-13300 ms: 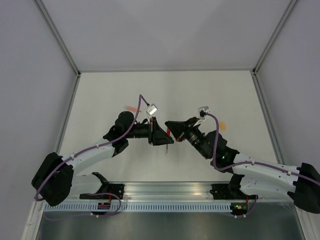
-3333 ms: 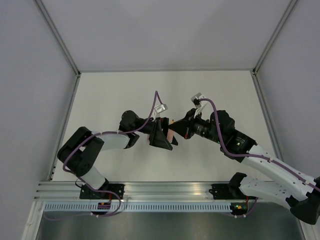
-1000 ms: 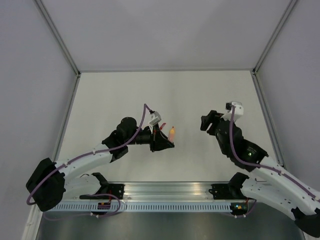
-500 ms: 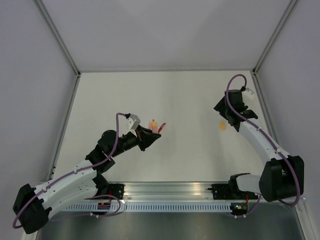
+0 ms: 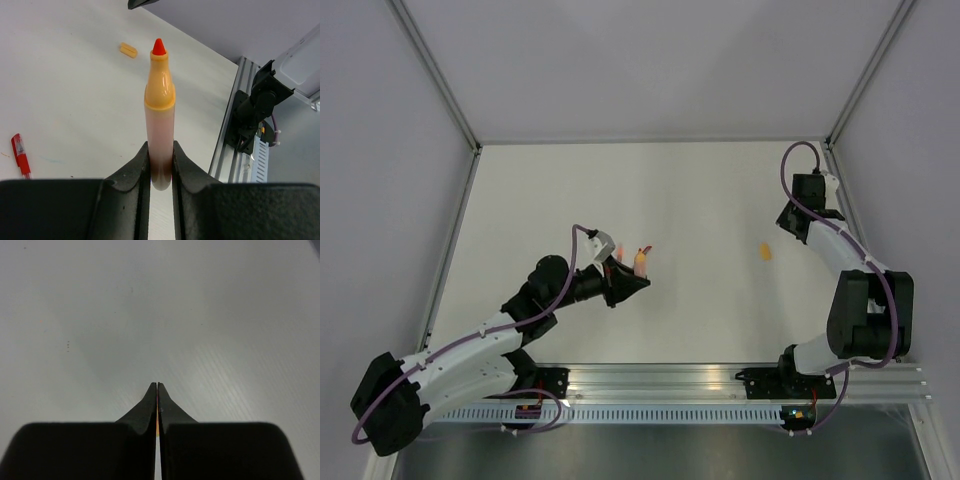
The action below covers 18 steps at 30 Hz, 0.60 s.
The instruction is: Insert the pens into the pen caps
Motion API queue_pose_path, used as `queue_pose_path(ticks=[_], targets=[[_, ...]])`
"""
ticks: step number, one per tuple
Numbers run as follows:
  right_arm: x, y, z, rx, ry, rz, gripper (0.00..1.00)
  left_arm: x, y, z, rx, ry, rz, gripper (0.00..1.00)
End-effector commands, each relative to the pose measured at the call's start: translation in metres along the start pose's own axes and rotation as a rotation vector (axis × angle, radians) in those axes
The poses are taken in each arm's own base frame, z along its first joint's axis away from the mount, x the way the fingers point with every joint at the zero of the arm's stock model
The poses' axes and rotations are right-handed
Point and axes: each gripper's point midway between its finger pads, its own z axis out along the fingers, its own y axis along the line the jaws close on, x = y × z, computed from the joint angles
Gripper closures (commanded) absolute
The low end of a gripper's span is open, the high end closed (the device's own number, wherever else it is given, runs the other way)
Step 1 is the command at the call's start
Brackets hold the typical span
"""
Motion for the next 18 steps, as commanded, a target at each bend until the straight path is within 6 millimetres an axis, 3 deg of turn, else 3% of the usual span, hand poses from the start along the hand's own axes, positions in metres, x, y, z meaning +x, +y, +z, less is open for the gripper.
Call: queue_pose_path(ticks=[1, 7, 12, 18], targets=[[-0.014, -0.018, 0.005, 0.027, 0.008, -0.047, 1.0, -0.028, -0.007, -0.004, 0.009, -0.085, 0.051, 0.98], [-0.001, -0.024, 0.009, 0.009, 0.031, -0.046, 1.0, -0.039, -0.004, -0.02, -0.047, -0.167, 0.077, 0.98], [0.009, -0.015, 0.019, -0.019, 0.074, -0.008, 0.99, -0.042, 0.0, -0.025, -0.077, -0.192, 0.082, 0.98], [0.049, -0.018, 0.041, -0.005, 0.18, 0.043, 1.0, -0.039, 0.006, -0.025, -0.106, -0.185, 0.082, 0.98]])
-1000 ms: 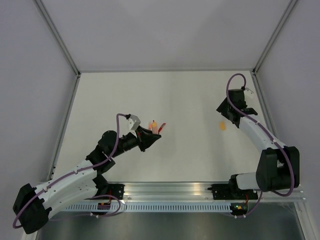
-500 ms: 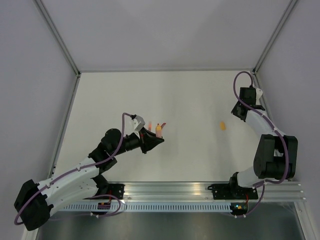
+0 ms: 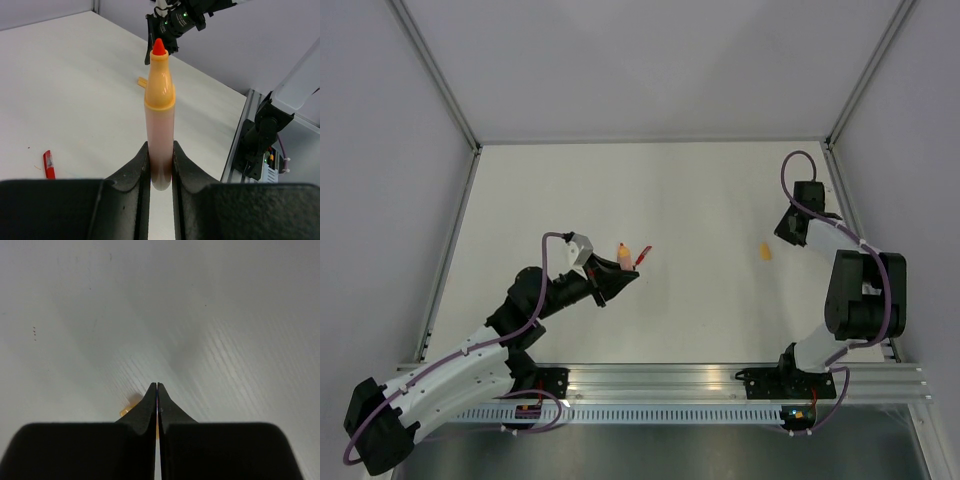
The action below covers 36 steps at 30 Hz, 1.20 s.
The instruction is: Insert the pens into the pen caps
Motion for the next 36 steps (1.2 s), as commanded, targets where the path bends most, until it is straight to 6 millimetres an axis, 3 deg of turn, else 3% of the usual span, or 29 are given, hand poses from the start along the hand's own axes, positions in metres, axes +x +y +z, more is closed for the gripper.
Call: queue_pose_path(ticks=[1, 9, 18, 23, 26, 33, 35, 36], targets=[[0.022, 0.004, 0.016, -0.025, 0.061, 0.028, 1.0, -0.002, 0.008, 0.001, -0.038, -0.018, 0.036, 0.98], [0.047, 0.014, 0.021, -0.12, 0.127, -0.012, 1.0, -0.006, 0.008, -0.002, -0.049, -0.029, 0.035, 0.98], [0.078, 0.051, -0.003, -0.31, 0.2, -0.14, 1.0, -0.007, 0.011, -0.004, -0.069, -0.038, 0.033, 0.98], [0.094, 0.062, -0.014, -0.341, 0.225, -0.186, 1.0, -0.005, 0.015, -0.005, -0.091, -0.032, 0.034, 0.98], [0.092, 0.06, -0.022, -0.338, 0.216, -0.183, 1.0, -0.006, 0.017, -0.006, -0.102, -0.034, 0.035, 0.98], [0.051, 0.058, -0.058, -0.29, 0.098, -0.13, 0.99, -0.006, 0.022, -0.007, -0.128, -0.032, 0.047, 0.98], [0.036, 0.058, -0.067, -0.268, 0.051, -0.083, 0.92, -0.007, 0.021, -0.007, -0.124, -0.034, 0.048, 0.98], [0.034, 0.053, -0.068, -0.225, 0.052, -0.016, 0.78, -0.007, 0.021, -0.008, -0.124, -0.036, 0.048, 0.98]])
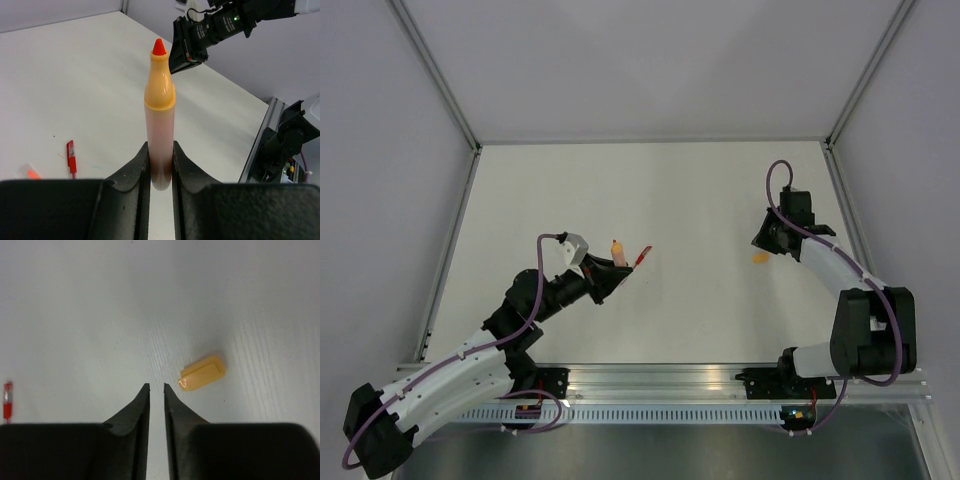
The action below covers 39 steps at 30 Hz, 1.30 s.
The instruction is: Insert the pens into the pen caps
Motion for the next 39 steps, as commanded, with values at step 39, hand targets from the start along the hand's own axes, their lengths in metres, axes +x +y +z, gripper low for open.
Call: queue_pose_path(ticks=[39], targets=[[0.01, -0.038, 0.034, 0.593, 0.122, 0.632, 0.43, -0.003, -0.004, 0.001, 0.023, -0.009, 0.023, 0.98]])
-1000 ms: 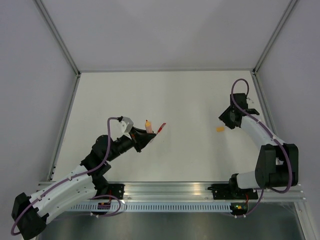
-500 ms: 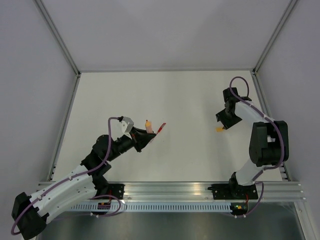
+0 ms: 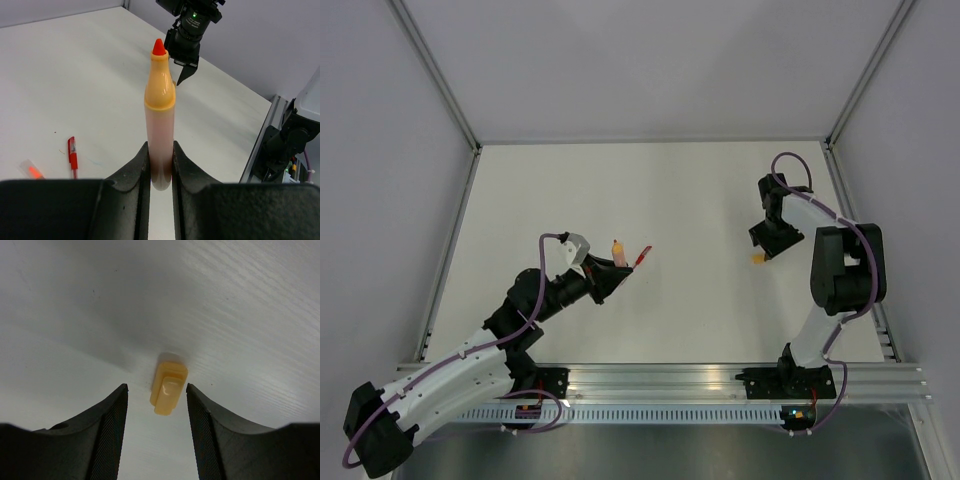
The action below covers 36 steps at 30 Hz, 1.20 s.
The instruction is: Insert the pens into the pen caps
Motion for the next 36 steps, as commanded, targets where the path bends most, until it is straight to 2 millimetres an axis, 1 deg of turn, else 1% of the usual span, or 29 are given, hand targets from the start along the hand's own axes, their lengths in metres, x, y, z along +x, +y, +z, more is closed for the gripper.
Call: queue_pose_path(ticks=[1, 8, 12, 15, 17, 20, 25, 26, 29, 30, 31, 32, 33, 35, 36], targets=[[0.004, 0.004, 0.009, -0.001, 0.01, -0.003, 0.44, -0.007, -0.007, 0.0, 0.035, -0.024, 0.024, 0.98], [0.005, 0.004, 0.018, 0.009, 0.006, -0.009, 0.44, -0.002, -0.005, 0.004, 0.031, -0.005, 0.022, 0.98], [0.003, -0.003, 0.023, 0.035, -0.018, -0.014, 0.44, -0.005, -0.006, 0.003, 0.035, -0.012, 0.025, 0.98], [0.003, -0.007, 0.024, 0.046, -0.02, -0.027, 0.46, -0.007, -0.006, 0.002, 0.032, -0.02, 0.024, 0.98], [0.003, -0.007, 0.025, 0.048, -0.02, -0.044, 0.5, -0.007, -0.006, 0.001, 0.031, -0.022, 0.023, 0.98], [0.003, -0.01, 0.027, 0.065, -0.025, -0.072, 0.52, -0.008, -0.006, 0.001, 0.029, -0.025, 0.026, 0.98], [0.011, -0.021, 0.041, 0.103, -0.009, -0.096, 0.54, -0.006, -0.004, 0.001, 0.021, -0.02, 0.024, 0.98], [0.013, -0.02, 0.042, 0.099, 0.001, -0.104, 0.54, -0.007, -0.003, 0.001, 0.012, -0.023, 0.025, 0.98], [0.016, -0.016, 0.047, 0.08, 0.022, -0.144, 0.65, -0.004, -0.002, 0.002, 0.011, -0.017, 0.027, 0.98], [0.016, -0.014, 0.048, 0.066, 0.018, -0.171, 0.73, -0.003, -0.003, 0.002, 0.017, -0.011, 0.026, 0.98], [0.015, -0.011, 0.048, 0.053, 0.014, -0.167, 0.75, -0.004, -0.002, 0.003, 0.016, -0.014, 0.027, 0.98], [0.015, -0.012, 0.049, 0.045, 0.013, -0.202, 0.77, -0.003, -0.002, 0.002, 0.017, -0.012, 0.027, 0.98], [0.015, -0.012, 0.049, 0.034, 0.01, -0.217, 0.82, -0.003, -0.003, 0.003, 0.02, -0.011, 0.028, 0.98], [0.014, -0.01, 0.051, 0.013, 0.001, -0.272, 0.87, -0.003, -0.003, 0.003, 0.019, -0.012, 0.028, 0.98], [0.013, -0.01, 0.051, 0.008, -0.001, -0.292, 0.92, -0.003, -0.003, 0.003, 0.02, -0.011, 0.028, 0.98]])
